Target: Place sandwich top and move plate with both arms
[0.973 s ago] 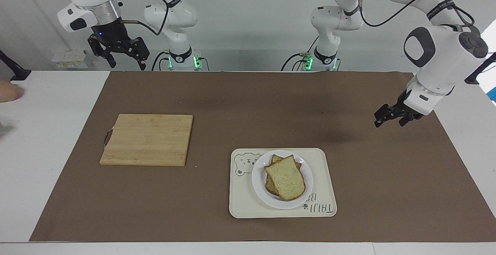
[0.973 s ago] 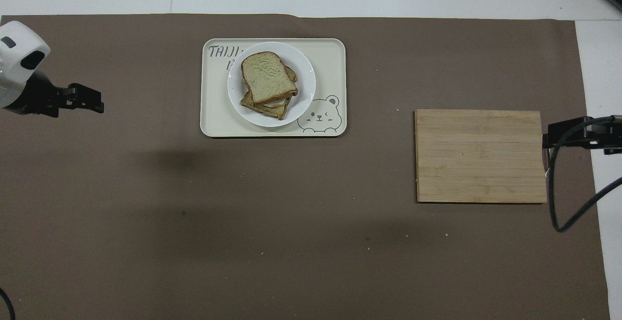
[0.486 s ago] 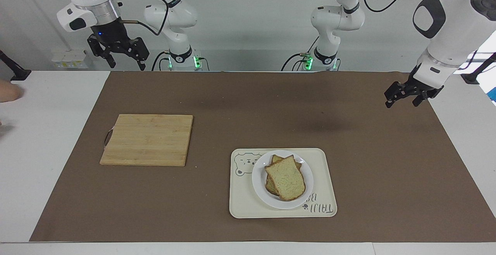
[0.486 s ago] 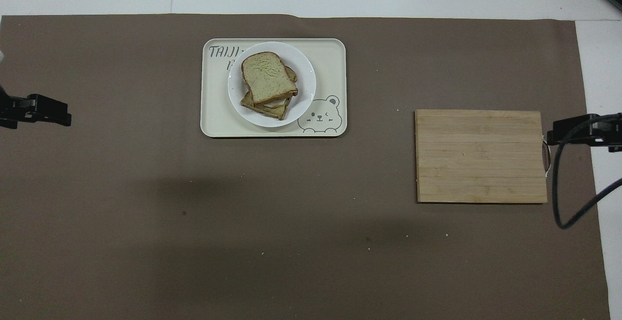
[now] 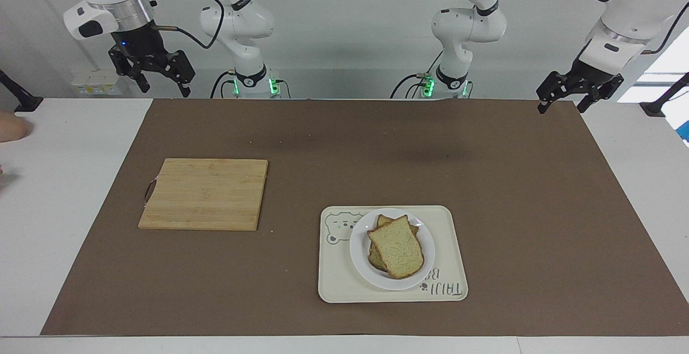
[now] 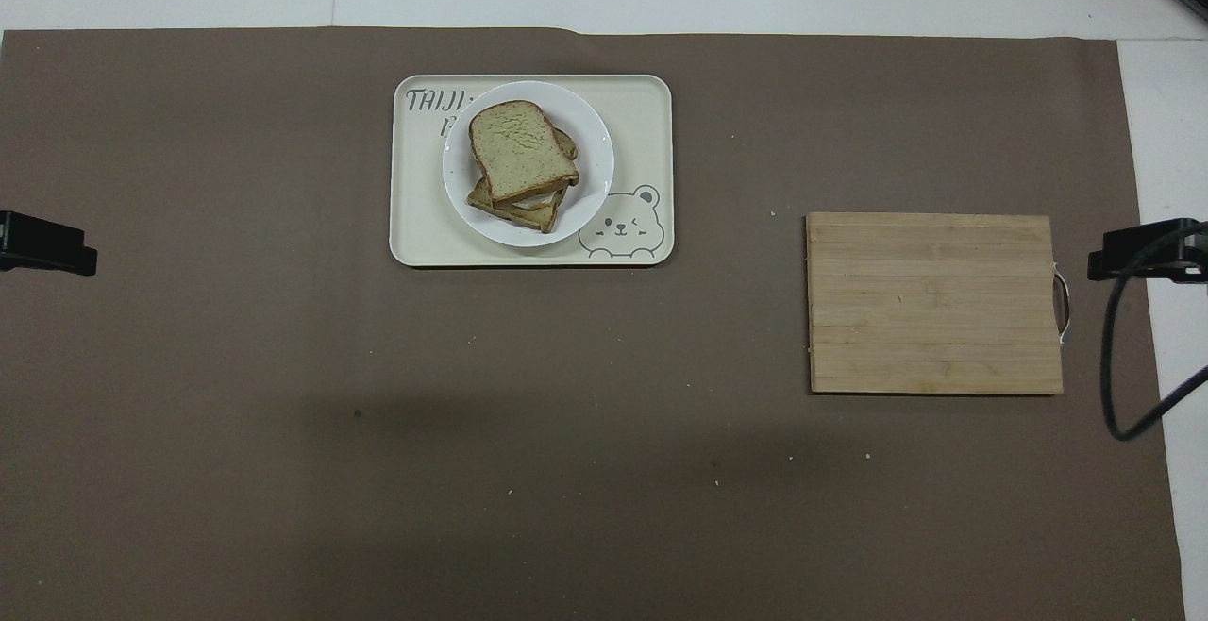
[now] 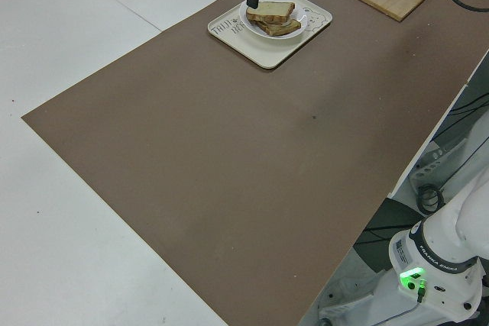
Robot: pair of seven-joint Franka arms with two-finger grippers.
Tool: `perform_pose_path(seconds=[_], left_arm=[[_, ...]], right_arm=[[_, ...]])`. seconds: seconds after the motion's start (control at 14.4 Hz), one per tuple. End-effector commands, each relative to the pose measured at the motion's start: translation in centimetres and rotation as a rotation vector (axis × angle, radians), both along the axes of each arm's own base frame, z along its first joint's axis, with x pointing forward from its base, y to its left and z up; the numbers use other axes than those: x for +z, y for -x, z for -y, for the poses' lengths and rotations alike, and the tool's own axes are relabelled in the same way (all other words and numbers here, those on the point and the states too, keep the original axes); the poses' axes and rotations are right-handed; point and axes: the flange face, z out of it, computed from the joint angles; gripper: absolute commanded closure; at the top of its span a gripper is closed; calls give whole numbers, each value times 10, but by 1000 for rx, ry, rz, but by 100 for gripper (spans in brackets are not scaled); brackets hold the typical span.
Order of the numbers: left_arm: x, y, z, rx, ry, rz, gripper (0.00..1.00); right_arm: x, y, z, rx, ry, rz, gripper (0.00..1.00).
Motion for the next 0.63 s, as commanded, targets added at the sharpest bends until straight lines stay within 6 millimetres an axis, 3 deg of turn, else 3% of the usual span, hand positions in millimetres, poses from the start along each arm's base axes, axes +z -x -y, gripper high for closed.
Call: perform_pose_path(seconds=[0.0, 0.14, 0.35, 0.56], left_arm=[[-1, -2, 14, -9, -15, -25, 0], [-2, 0, 34, -12, -29, -40, 0], [10, 7, 26, 16, -35, -48, 0], [22, 7, 33, 4, -39, -43, 0]], right_arm=[[3, 3, 2, 15, 2, 8, 0], [3, 3, 2, 15, 2, 8, 0], [3, 3, 2, 15, 2, 8, 0], [3, 3, 2, 15, 2, 8, 0]])
